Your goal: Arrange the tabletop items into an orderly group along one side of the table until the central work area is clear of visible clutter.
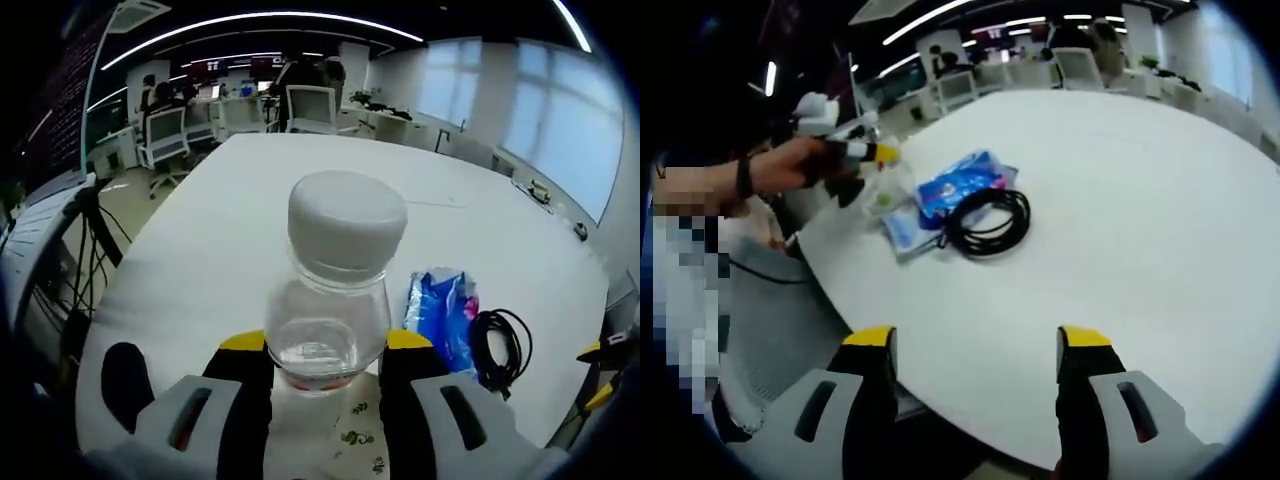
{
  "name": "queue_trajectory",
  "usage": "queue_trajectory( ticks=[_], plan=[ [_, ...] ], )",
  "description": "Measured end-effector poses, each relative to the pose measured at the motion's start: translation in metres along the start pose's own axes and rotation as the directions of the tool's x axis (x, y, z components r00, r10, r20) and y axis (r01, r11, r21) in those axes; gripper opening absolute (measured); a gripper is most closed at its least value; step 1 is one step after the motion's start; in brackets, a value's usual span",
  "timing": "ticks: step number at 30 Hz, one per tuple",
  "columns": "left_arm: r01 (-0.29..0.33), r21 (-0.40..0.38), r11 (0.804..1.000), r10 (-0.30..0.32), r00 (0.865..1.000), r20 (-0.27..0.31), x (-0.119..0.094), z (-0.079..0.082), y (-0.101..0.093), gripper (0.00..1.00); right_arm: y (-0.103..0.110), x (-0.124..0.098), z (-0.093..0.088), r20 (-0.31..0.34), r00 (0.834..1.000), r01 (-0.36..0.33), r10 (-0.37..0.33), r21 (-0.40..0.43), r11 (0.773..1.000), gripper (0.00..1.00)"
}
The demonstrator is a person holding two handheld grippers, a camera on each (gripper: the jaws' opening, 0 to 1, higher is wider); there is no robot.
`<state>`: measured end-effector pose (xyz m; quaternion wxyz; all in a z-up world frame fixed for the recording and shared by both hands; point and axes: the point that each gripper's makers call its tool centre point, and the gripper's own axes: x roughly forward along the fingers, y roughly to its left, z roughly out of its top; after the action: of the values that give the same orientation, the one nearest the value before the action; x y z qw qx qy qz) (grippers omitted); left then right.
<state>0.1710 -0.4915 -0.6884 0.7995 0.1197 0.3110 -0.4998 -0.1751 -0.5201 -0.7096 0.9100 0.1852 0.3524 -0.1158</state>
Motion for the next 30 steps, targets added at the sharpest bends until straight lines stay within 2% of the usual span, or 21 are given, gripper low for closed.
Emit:
queue_trajectory(
  ticks=[15,22,25,28,30],
  plan=[
    [-0.022,-0.012,1.000,0.022,1.000,-0.006,0.001,-0.002,-0.003,0.40,-0.004,-0.007,0.001,-0.026,0.998,-0.066,0.065,-0.063,0.996,0.63],
    [-0.029,-0.013,1.000,0.029,1.000,-0.002,0.001,-0.002,-0.003,0.40,-0.012,-0.012,-0.004,-0.036,0.997,-0.075,0.072,-0.096,0.993,0.63],
    [-0.023,-0.011,1.000,0.023,1.000,0.000,0.001,-0.003,-0.003,0.40,-0.020,-0.014,-0.006,-0.030,0.998,-0.065,0.062,-0.086,0.994,0.63],
    [-0.019,-0.005,1.000,0.019,1.000,-0.001,0.002,-0.002,-0.004,0.40,-0.018,-0.015,-0.006,-0.021,0.998,-0.069,0.067,-0.081,0.994,0.63],
    [-0.020,-0.010,1.000,0.019,1.000,-0.002,0.003,-0.002,-0.004,0.40,-0.016,-0.013,-0.012,-0.043,0.996,-0.076,0.072,-0.097,0.992,0.63]
  ],
)
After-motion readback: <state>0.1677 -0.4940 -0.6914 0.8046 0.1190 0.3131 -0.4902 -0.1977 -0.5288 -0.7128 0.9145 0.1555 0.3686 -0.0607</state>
